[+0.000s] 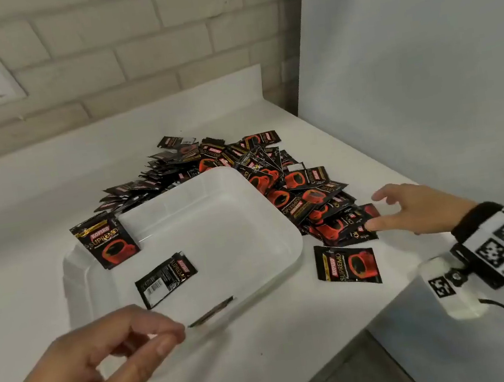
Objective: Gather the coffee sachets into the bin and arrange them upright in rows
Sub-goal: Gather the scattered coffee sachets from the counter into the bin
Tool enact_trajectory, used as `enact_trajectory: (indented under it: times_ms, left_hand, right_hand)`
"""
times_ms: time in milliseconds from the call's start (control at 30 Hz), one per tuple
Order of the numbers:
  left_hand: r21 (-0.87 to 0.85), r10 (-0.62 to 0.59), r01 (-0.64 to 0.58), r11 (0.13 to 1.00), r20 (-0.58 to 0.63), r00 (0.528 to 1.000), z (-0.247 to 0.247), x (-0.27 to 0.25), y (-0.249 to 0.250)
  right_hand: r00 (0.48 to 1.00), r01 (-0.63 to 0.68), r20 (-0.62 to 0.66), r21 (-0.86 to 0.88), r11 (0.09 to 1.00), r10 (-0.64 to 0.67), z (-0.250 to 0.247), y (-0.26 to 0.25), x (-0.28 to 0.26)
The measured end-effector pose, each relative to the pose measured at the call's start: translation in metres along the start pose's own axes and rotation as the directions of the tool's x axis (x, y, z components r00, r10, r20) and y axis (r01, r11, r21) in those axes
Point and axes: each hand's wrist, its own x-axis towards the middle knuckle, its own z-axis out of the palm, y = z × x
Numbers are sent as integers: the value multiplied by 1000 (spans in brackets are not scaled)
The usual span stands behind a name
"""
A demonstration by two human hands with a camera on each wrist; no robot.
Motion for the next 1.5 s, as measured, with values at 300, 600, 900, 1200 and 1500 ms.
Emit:
enact_trajectory:
  times_ms: [300, 600, 900, 1200, 1500]
  left_hand:
    - [62, 53, -60, 996, 113, 992, 26, 37, 15]
    - [33, 25, -30, 999, 152, 988, 30, 63, 13]
    - [97, 55, -65, 993, 108, 993, 29, 62, 16]
    - [117, 117, -132, 984, 126, 985, 38, 67, 18]
    - [61, 63, -64, 996, 9, 998, 28, 84, 22]
  right_hand:
    - [998, -4, -66, 87, 996, 9, 28, -27, 37]
    - [994, 98, -59, 206, 974, -88, 25, -30, 57]
    - [844, 533, 195, -396, 748, -499, 36, -42, 7]
    - [782, 558, 133, -585, 589, -609, 41, -43, 18]
    - [743, 539, 9, -600, 591, -669, -22, -43, -1]
